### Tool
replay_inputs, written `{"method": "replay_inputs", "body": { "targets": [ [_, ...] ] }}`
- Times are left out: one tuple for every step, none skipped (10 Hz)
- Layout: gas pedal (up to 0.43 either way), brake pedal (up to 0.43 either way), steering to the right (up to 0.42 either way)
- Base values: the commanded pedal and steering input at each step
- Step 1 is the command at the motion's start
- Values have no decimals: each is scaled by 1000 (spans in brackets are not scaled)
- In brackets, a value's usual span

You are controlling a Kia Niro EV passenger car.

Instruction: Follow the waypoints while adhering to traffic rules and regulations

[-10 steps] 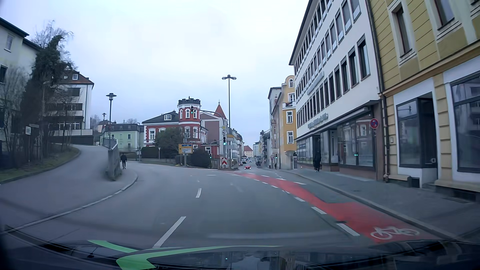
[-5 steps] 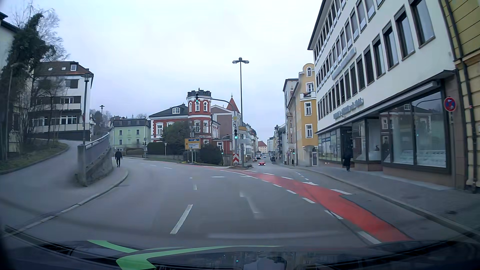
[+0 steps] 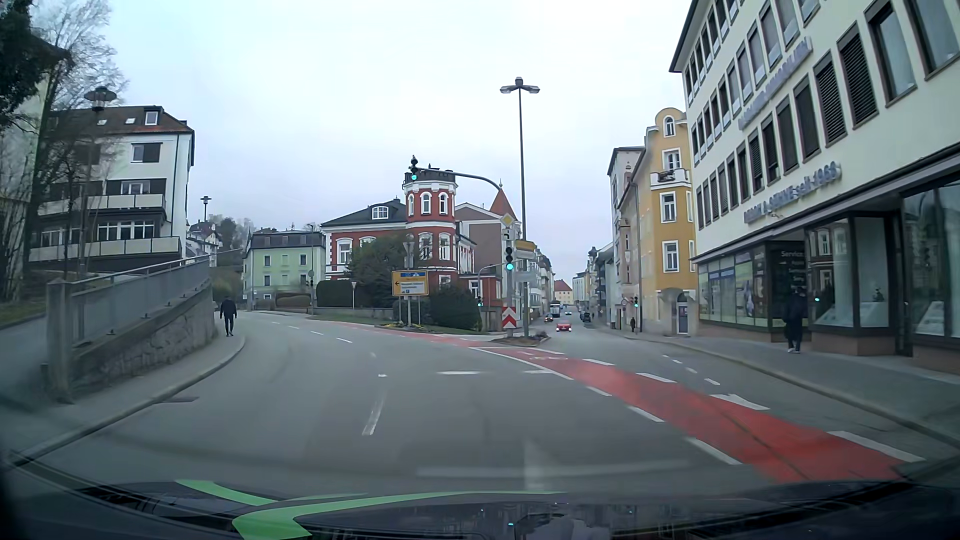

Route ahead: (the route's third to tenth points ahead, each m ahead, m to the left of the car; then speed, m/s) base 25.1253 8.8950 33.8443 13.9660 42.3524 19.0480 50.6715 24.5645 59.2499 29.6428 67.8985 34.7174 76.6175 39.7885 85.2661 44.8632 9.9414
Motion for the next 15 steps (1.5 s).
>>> {"method": "replay_inputs", "body": {
  "targets": [
    [157, 0, -68],
    [169, 0, -70],
    [177, 0, -73],
    [189, 0, -75],
    [189, 0, -77],
    [189, 0, -81],
    [189, 0, -86],
    [189, 0, -90],
    [189, 0, -91],
    [189, 0, -90],
    [189, 0, -88],
    [189, 0, -87],
    [189, 0, -87],
    [189, 0, -87],
    [177, 0, -86]
  ]
}}
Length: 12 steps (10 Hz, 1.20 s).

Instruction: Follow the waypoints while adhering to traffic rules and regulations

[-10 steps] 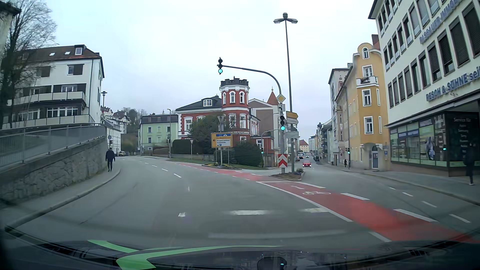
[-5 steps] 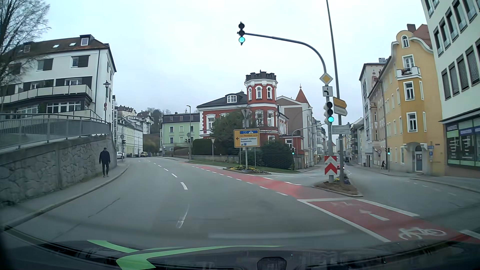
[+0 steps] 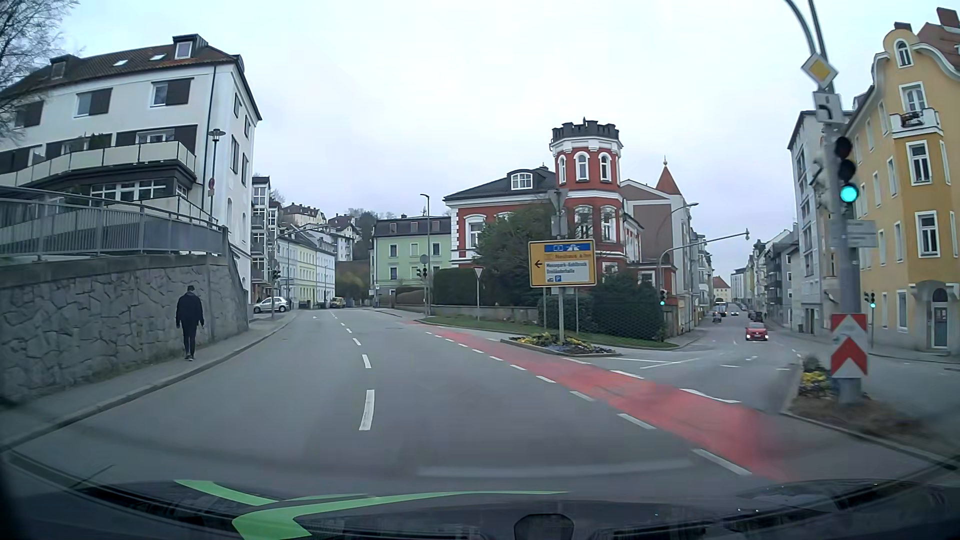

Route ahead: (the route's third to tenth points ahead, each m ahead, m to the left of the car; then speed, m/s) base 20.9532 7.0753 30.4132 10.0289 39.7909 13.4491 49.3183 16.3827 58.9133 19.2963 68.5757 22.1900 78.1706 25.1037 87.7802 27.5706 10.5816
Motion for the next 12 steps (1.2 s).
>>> {"method": "replay_inputs", "body": {
  "targets": [
    [177, 0, -85],
    [177, 0, -83],
    [177, 0, -83],
    [177, 0, -82],
    [177, 0, -78],
    [177, 0, -75],
    [177, 0, -70],
    [177, 0, -67],
    [177, 0, -65],
    [177, 0, -63],
    [177, 0, -60],
    [177, 0, -58]
  ]
}}
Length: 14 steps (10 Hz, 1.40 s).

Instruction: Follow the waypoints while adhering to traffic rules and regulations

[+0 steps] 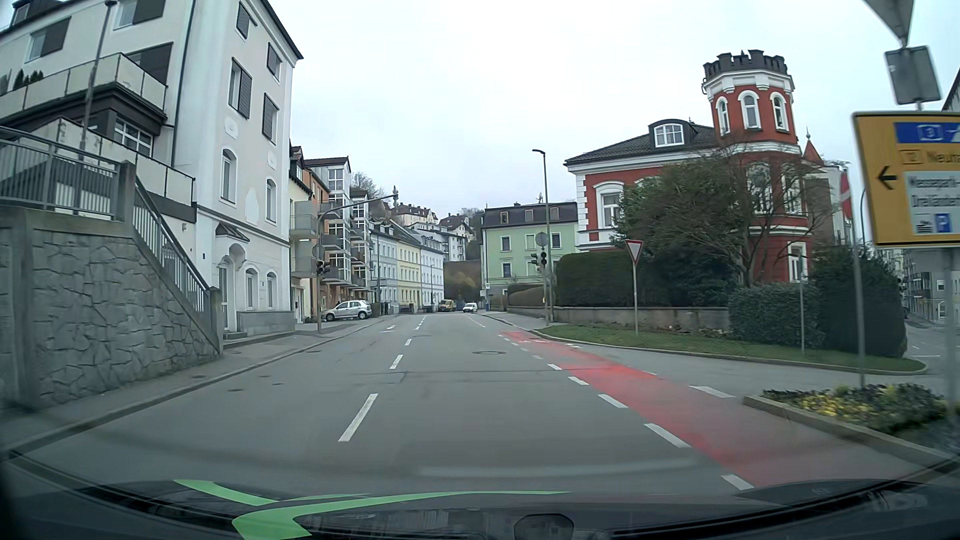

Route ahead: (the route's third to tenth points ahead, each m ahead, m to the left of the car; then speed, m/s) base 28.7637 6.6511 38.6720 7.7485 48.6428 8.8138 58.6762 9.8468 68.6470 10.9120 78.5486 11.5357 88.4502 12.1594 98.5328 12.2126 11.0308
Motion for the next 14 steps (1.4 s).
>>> {"method": "replay_inputs", "body": {
  "targets": [
    [177, 0, -55],
    [177, 0, -48],
    [177, 0, -42],
    [177, 0, -32],
    [177, 0, -24],
    [169, 0, -20],
    [169, 0, -14],
    [169, 0, -12],
    [169, 0, -13],
    [169, 0, -13],
    [169, 0, -13],
    [169, 0, -13],
    [169, 0, -13],
    [169, 0, -13]
  ]
}}
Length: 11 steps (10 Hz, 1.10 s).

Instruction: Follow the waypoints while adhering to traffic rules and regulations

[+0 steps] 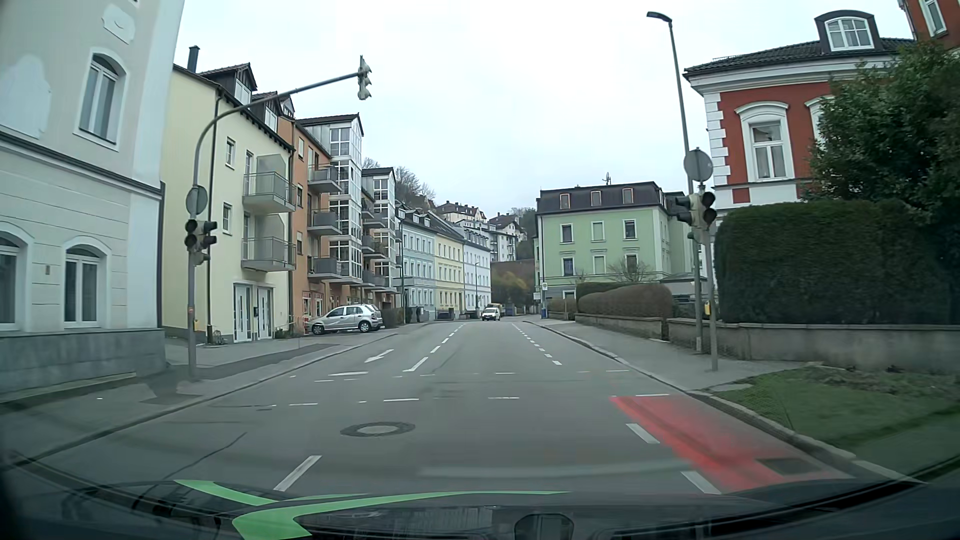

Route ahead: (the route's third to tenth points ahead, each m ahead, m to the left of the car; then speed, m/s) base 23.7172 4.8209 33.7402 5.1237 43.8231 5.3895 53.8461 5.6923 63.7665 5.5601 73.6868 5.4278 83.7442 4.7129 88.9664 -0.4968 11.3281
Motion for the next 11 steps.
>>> {"method": "replay_inputs", "body": {
  "targets": [
    [169, 0, -13],
    [169, 0, -12],
    [169, 0, -11],
    [169, 0, -11],
    [169, 0, -8],
    [169, 0, -6],
    [169, 0, -6],
    [169, 0, -3],
    [169, 0, 2],
    [169, 0, 4],
    [169, 0, 4]
  ]
}}
